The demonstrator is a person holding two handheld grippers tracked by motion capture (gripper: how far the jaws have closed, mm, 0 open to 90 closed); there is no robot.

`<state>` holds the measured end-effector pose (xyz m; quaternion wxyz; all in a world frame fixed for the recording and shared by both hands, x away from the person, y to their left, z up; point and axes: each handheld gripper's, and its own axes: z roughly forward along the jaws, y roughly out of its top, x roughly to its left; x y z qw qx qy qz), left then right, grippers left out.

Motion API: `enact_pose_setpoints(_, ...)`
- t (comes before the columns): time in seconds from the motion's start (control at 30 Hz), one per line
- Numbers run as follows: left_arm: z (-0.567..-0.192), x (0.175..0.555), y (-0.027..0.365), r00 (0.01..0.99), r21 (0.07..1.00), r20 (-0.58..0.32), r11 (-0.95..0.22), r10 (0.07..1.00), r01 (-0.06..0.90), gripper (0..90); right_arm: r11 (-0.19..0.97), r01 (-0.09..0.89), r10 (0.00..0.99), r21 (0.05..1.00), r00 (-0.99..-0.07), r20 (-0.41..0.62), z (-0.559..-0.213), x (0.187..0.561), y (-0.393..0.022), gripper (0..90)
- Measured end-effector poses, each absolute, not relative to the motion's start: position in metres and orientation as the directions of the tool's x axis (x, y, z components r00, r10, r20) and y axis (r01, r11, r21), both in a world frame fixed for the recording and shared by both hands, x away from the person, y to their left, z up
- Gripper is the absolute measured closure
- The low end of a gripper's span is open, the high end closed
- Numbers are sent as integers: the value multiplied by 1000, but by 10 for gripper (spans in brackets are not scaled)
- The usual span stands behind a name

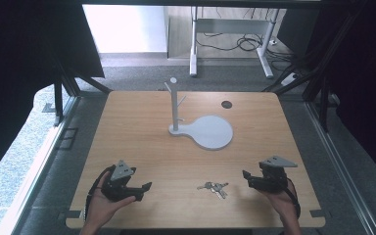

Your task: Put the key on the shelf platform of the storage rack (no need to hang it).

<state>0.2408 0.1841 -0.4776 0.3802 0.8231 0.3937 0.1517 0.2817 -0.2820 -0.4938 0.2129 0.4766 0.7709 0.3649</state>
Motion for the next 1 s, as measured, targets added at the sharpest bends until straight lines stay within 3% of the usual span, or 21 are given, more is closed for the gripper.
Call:
enact_pose_setpoints(0.4,-485,248,173,667,743,-82,-401,740,536,232,235,593,888,770,-453,77,-494,279,-291,306)
enact_pose_setpoints(1.0,-490,250,164,684,734,-82,-420,725,533,241,254,583,884,772,-463,58,-490,271,-299,346)
